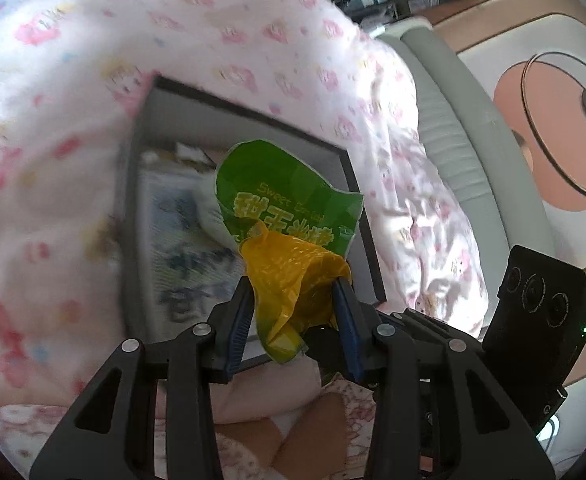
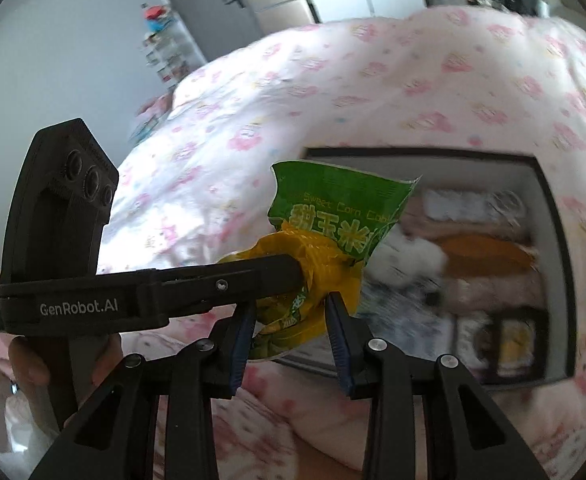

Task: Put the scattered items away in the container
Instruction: 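Lift the snack bag and carry it over the black box, then lower the snack bag into the box and open the left gripper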

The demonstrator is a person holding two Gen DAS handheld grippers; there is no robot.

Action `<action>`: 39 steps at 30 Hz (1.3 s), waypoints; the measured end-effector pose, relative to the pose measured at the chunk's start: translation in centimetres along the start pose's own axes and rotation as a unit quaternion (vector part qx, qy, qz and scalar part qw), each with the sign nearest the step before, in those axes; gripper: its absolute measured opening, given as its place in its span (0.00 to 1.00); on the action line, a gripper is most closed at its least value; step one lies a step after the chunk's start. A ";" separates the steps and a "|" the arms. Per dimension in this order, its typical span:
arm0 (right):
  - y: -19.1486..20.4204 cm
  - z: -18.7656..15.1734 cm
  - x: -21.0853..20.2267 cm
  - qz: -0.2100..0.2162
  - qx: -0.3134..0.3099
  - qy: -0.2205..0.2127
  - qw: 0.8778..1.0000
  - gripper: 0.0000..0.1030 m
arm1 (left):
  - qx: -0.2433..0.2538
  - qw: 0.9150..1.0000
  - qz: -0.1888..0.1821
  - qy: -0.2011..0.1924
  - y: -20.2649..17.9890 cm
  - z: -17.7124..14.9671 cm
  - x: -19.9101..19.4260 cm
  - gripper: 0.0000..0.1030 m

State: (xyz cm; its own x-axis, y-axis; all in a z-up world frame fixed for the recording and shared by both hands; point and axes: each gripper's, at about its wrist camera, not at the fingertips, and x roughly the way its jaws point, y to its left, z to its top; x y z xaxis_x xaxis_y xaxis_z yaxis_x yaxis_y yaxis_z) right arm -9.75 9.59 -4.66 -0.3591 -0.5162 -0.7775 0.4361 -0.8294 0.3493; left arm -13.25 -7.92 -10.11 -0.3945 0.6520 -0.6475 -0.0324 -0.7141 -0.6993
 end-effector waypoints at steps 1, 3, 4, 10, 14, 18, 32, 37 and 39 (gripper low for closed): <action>-1.0 -0.3 -0.1 -0.003 0.008 0.003 1.000 0.31 | -0.003 1.000 -0.002 0.006 0.0 -0.2 0.7 0.39; -2.9 -0.7 -0.3 -0.008 0.021 0.010 1.000 0.31 | -0.011 1.000 -0.005 0.022 -0.2 -0.6 2.8 0.40; -3.6 -1.0 0.0 -0.012 0.026 0.016 0.999 0.31 | -0.016 0.999 -0.006 0.032 -0.1 -0.8 3.7 0.40; -7.2 -1.9 3.3 0.003 0.049 0.048 0.998 0.31 | -0.033 0.997 0.019 0.060 0.7 -1.0 7.6 0.40; -8.6 -2.3 4.7 0.018 0.053 0.052 0.997 0.31 | -0.035 0.997 0.037 0.066 1.0 -0.8 8.3 0.40; -8.8 -2.2 4.5 0.026 0.057 0.051 0.997 0.31 | -0.030 0.996 0.066 0.060 1.0 -0.9 7.3 0.36; -10.2 -1.5 4.3 -0.022 0.064 0.042 0.997 0.31 | -0.003 0.986 0.157 0.061 0.0 -0.8 6.8 0.29; -9.3 -1.4 6.3 -0.022 0.048 0.067 0.996 0.31 | 0.003 0.987 0.150 0.050 0.1 -0.5 6.4 0.29; -9.0 -1.4 6.3 -0.029 0.044 0.066 0.996 0.31 | 0.018 0.986 0.160 0.037 -0.2 -0.6 5.9 0.31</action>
State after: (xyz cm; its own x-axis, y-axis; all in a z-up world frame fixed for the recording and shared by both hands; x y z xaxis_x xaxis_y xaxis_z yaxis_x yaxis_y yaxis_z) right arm -14.77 14.12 -13.41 -0.2666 -0.4394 -0.8578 0.3411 -0.8755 0.3424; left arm -15.04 -3.76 -14.01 -0.3223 0.4076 -0.8544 0.0490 -0.8942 -0.4450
